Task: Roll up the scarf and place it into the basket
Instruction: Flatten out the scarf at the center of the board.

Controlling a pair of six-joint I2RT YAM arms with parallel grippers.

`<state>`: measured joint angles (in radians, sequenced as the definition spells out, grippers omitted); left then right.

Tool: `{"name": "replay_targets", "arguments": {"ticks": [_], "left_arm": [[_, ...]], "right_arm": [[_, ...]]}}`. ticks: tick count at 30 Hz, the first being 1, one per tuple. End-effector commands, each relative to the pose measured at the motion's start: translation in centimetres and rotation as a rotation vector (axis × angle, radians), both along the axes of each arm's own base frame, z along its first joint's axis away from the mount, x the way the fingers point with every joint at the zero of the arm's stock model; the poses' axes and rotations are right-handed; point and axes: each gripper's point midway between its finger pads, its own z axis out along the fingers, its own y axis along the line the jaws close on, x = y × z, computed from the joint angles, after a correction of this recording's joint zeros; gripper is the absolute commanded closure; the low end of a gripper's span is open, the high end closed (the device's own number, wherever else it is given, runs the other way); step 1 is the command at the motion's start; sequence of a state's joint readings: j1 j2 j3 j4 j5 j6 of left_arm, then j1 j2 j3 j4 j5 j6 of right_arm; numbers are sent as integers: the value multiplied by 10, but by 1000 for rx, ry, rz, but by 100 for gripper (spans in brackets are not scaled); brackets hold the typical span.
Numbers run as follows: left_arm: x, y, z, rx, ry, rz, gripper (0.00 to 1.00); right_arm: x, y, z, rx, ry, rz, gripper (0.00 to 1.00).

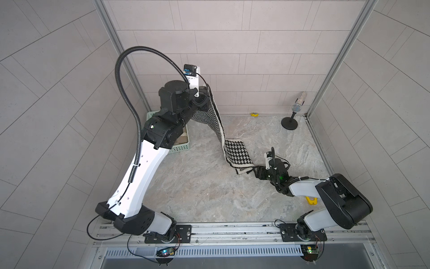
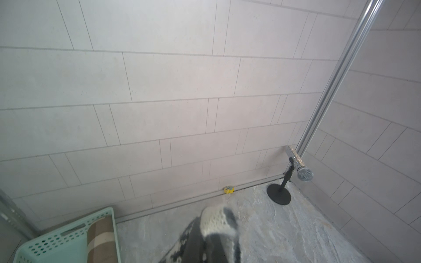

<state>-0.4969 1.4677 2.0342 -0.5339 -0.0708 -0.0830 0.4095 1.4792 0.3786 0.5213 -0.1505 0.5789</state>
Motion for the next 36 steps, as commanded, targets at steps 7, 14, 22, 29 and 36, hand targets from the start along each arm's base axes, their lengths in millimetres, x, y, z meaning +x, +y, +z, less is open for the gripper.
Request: {"name": "replay_targets", "arguments": {"ticks": [7,14,22,29,36], "left_arm": [[8,-1,28,29,-83,5,100],[10,-5,31,40,-92,-5,100],[-4,16,45,71,-127,60,100],[-8,36,53,72,-142,121,100],[-38,82,64,78,-125,263,100]], "right_arm": [[-20,33,-8,-3,-14,118,32],[-17,32,-22,-68,-18,70,27],[21,30,-25,-119,-79,15,29],[38,36,-21,-86,-81,16,81],[13,-33,52,-351,-52,-114,100]]}}
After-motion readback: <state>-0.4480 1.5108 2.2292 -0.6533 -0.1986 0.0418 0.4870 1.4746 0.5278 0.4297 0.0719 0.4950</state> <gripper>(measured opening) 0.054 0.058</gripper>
